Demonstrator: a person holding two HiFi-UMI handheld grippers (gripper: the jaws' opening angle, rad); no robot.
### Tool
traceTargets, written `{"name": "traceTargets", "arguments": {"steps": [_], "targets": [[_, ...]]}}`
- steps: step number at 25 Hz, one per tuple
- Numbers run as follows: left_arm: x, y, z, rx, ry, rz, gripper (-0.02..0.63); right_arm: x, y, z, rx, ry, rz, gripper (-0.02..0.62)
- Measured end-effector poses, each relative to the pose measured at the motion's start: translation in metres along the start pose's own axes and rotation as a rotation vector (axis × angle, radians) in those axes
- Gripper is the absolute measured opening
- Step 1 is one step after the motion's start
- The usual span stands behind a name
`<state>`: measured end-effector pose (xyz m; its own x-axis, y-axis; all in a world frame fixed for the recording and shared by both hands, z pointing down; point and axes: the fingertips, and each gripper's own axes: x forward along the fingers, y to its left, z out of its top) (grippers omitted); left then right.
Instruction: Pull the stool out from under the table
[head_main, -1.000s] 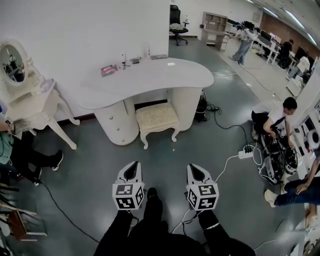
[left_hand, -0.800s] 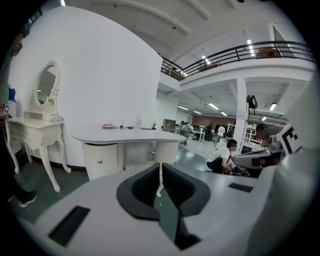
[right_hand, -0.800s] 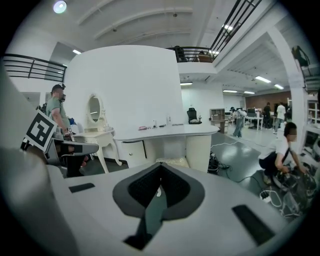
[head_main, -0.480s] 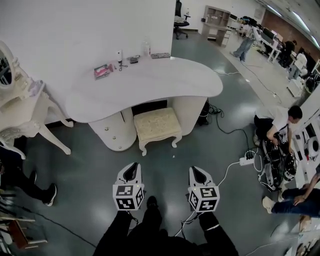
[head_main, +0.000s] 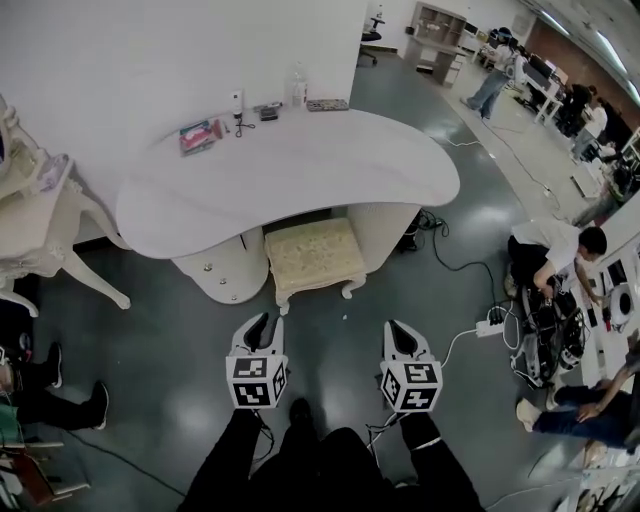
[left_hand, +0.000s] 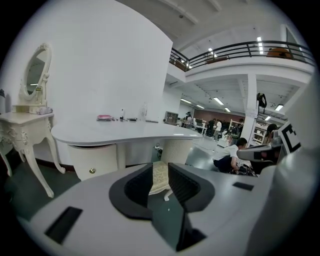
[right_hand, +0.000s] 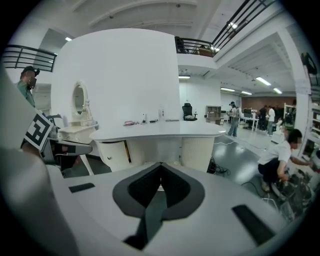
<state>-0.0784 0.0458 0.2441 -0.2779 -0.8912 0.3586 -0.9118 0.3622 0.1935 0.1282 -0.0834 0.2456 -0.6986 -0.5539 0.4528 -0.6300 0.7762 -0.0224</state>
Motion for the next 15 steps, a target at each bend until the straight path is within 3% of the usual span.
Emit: {"name": "traceTargets", "arguments": {"steps": [7,10,15], "targets": [[0.037,0.013,-0.022,0.025,0.044,0.019,0.157,0.044,-0.014,-0.011,-0.009,0.016,0.033,0.011],[0.058,0.021,-0.033,0.026,0.059,0.033,0.176,0.071,-0.022,-0.021,0.017,0.029,0.067,0.08],[0.094,0.031,-0.058,0.036,0.105,0.055,0.197,0.114,-0.034,-0.042,0.009,0.054,0.122,0.118]]}}
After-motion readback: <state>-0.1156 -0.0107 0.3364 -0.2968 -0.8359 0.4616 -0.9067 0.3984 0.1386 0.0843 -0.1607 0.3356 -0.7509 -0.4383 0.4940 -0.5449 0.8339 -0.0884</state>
